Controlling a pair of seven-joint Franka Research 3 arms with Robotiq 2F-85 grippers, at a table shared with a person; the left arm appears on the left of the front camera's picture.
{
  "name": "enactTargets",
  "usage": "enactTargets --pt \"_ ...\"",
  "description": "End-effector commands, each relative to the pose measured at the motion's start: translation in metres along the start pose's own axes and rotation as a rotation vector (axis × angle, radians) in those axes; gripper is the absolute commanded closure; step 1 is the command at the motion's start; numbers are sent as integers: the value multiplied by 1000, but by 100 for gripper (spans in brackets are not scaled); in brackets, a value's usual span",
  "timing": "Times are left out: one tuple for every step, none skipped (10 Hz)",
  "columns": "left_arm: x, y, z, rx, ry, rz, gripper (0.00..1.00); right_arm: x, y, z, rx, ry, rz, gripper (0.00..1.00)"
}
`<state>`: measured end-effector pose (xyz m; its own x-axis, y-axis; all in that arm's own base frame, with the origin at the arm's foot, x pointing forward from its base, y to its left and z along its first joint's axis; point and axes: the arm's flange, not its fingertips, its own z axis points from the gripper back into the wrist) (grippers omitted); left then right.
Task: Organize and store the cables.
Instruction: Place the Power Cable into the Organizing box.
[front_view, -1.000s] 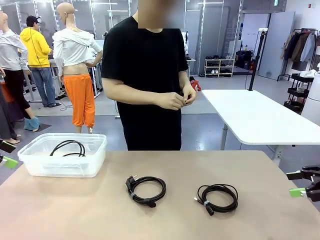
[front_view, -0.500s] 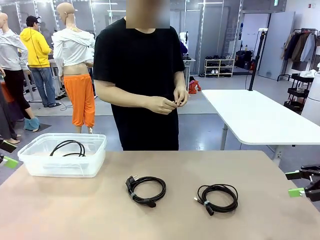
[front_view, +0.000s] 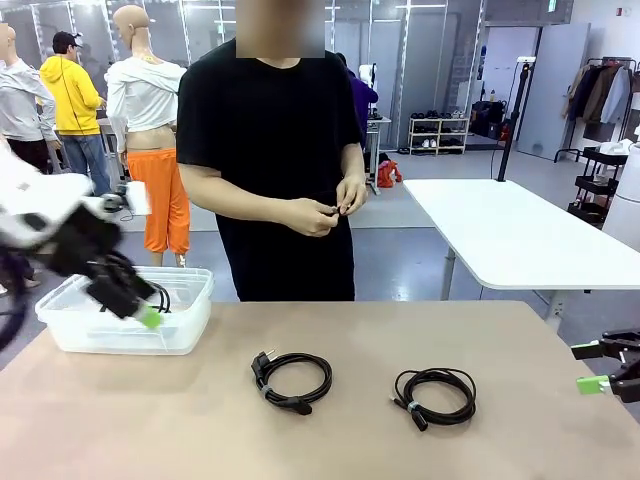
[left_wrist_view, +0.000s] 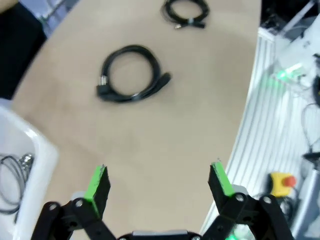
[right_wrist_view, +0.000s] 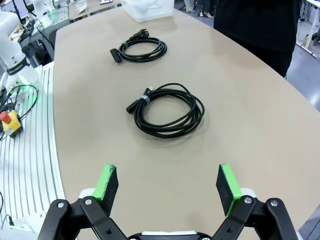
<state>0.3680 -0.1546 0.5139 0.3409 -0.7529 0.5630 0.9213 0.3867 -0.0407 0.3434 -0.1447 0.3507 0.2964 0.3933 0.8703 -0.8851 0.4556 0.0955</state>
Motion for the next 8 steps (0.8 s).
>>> enactTargets --pt "46 -8 -45 72 77 78 0 2 -2 -1 -18 1 -14 0" --pt "65 -26 -76 69 99 77 0 2 -2 -1 -18 1 -14 0" --pt "76 -38 -98 83 127 61 0 2 -2 -1 -18 1 -14 0" --pt "79 -46 -113 125 157 46 0 2 -2 -1 -18 1 -14 0" --pt "79 -53 -123 82 171 7 0 2 -2 -1 -18 1 -14 0" --pt "73 -53 -110 60 119 46 0 2 -2 -1 -18 1 -14 0" --pt "73 -53 -110 60 119 46 0 2 -2 -1 -18 1 -14 0" --pt "73 -53 -110 60 119 46 0 2 -2 -1 -18 1 -14 0"
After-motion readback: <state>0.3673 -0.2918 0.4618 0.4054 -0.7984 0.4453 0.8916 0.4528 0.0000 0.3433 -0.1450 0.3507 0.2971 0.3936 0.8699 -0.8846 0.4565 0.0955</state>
